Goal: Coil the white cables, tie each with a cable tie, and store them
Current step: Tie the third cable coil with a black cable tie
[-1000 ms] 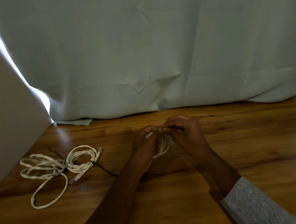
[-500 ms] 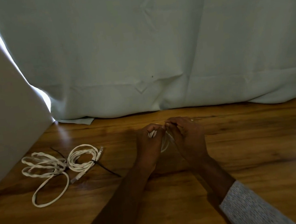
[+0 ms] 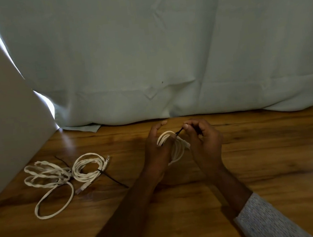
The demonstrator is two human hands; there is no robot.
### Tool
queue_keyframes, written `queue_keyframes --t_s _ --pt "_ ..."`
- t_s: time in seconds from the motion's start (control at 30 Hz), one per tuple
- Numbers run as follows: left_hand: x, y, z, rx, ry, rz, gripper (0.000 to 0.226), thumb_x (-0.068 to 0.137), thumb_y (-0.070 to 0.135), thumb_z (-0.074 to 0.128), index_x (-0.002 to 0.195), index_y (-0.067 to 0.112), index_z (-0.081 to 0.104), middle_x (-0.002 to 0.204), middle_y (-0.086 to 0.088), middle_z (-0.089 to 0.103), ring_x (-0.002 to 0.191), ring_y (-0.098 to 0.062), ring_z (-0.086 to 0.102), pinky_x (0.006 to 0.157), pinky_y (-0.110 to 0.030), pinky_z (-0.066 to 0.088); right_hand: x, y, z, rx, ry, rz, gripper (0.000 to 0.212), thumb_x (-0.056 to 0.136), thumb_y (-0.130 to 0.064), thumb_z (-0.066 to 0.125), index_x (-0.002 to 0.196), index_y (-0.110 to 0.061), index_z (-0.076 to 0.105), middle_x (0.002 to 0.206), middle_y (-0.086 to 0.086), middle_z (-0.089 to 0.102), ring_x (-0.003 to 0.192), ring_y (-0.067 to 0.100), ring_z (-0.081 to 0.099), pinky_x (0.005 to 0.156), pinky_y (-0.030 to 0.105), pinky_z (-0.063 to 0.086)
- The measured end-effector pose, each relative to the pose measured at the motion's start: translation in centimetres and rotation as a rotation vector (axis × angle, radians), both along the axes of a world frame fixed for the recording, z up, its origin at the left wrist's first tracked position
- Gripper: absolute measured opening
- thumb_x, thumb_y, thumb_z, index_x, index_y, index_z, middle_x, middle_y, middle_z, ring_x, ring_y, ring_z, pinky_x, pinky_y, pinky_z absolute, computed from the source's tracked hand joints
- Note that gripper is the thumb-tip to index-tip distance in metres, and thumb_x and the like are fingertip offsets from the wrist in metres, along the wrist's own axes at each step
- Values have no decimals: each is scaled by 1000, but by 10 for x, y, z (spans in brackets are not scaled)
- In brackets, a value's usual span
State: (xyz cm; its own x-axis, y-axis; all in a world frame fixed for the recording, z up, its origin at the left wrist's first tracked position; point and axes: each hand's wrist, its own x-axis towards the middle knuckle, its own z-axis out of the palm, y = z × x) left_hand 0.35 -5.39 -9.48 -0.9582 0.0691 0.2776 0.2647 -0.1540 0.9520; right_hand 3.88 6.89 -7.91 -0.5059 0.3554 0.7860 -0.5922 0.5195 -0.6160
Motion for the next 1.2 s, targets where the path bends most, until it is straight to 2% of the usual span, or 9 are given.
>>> queue_keyframes --t_s 0.1,0.23,0.33,0.5,0.67,0.77,0.97,1.07,1.2 --pt "0 -1 -4 -51 -26 -53 12 92 18 66 98 22 75 87 -1 75 77 -15 69 63 -28 51 3 -3 3 -70 -22 70 16 94 1 65 93 -13 69 83 -13 68 76 -3 66 69 13 49" --pt "5 -3 -2 1 -151 -146 20 97 16 59 88 6 74 55 8 61 43 -1 52 41 -14 35 6 -2 7 -89 -9 159 17 95 -1 64 95 -17 69 82 -12 70 75 6 69 67 25 56" --pt "0 -5 -5 -4 -148 -121 34 96 32 62 84 2 72 55 0 55 41 -7 45 39 -16 31 7 -1 9 -148 -41 234 12 96 0 62 96 -10 69 78 6 70 71 13 69 66 26 55" --pt "-5 -4 -10 44 -207 -101 23 92 23 68 87 2 73 51 -3 36 39 -12 27 44 -19 21 2 3 7 -223 -102 332 10 96 1 61 97 -8 67 78 13 68 67 12 65 63 23 53" --pt "-8 -5 -12 108 -252 -91 18 94 20 66 90 3 71 47 2 34 36 -9 26 41 -16 20 -5 9 -3 -152 -205 366 24 87 0 72 111 -5 68 96 3 70 84 4 66 74 19 53" --pt "-8 -4 -12 109 -266 -73 17 94 19 65 91 5 72 44 6 36 35 -7 28 40 -16 22 -13 13 -15 83 -271 271 18 84 -7 77 101 -14 76 98 -2 73 91 9 69 76 27 55" --pt "-5 -4 -10 83 -230 -72 17 94 22 67 80 15 73 46 3 39 38 -10 29 43 -19 22 -17 14 -21 130 -231 230 8 91 -8 70 93 -11 77 91 -2 74 87 15 71 75 43 58" --pt "-6 -4 -10 72 -204 -69 18 92 23 68 75 20 74 50 1 44 40 -11 32 44 -19 23 -13 8 -18 128 -211 241 9 94 -7 66 95 -8 75 91 -1 74 85 14 71 74 41 59" --pt "-7 -4 -12 66 -198 -82 17 92 21 66 86 8 74 52 -3 42 40 -12 30 44 -20 22 -12 10 -15 160 -200 211 9 97 -9 63 94 -9 71 88 -5 71 81 12 69 69 34 56"
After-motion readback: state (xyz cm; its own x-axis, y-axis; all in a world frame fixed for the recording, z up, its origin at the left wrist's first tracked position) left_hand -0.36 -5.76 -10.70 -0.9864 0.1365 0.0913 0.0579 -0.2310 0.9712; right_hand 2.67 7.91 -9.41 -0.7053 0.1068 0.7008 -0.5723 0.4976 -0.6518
